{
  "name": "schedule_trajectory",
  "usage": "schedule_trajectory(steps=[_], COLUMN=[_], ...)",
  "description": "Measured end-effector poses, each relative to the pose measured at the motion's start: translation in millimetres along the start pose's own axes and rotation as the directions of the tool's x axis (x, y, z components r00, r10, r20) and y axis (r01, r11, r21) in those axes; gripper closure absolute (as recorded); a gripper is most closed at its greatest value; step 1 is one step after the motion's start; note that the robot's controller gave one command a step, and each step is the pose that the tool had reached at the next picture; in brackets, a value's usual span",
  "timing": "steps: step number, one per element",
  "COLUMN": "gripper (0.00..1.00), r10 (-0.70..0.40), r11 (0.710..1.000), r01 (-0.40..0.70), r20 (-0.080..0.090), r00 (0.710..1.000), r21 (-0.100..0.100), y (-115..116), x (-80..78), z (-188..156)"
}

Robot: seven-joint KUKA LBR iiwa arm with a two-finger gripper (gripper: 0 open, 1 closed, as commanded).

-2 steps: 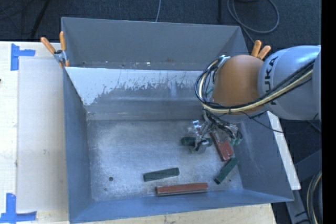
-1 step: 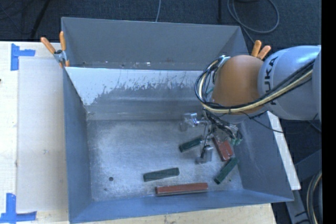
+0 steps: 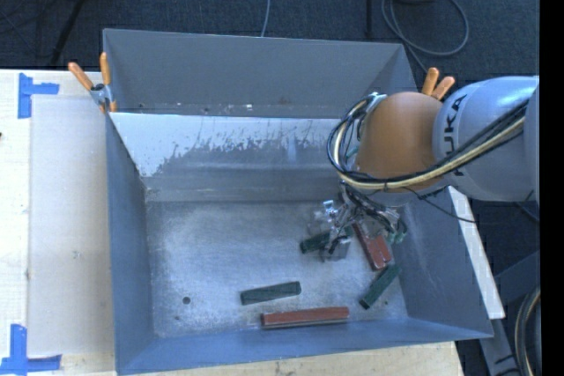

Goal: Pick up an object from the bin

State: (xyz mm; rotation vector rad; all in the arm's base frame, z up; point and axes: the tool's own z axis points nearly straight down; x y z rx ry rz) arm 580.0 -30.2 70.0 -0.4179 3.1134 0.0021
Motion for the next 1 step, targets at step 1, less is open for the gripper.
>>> schedule_trajectory(steps=[1], gripper=[1.0], r10=[-0.074], r11=[0.997], r01=[0.074], r20=[0.011], r00=[0.997], r21=[0.004], y=[10.0], x=[-48.6], z=[-161.5])
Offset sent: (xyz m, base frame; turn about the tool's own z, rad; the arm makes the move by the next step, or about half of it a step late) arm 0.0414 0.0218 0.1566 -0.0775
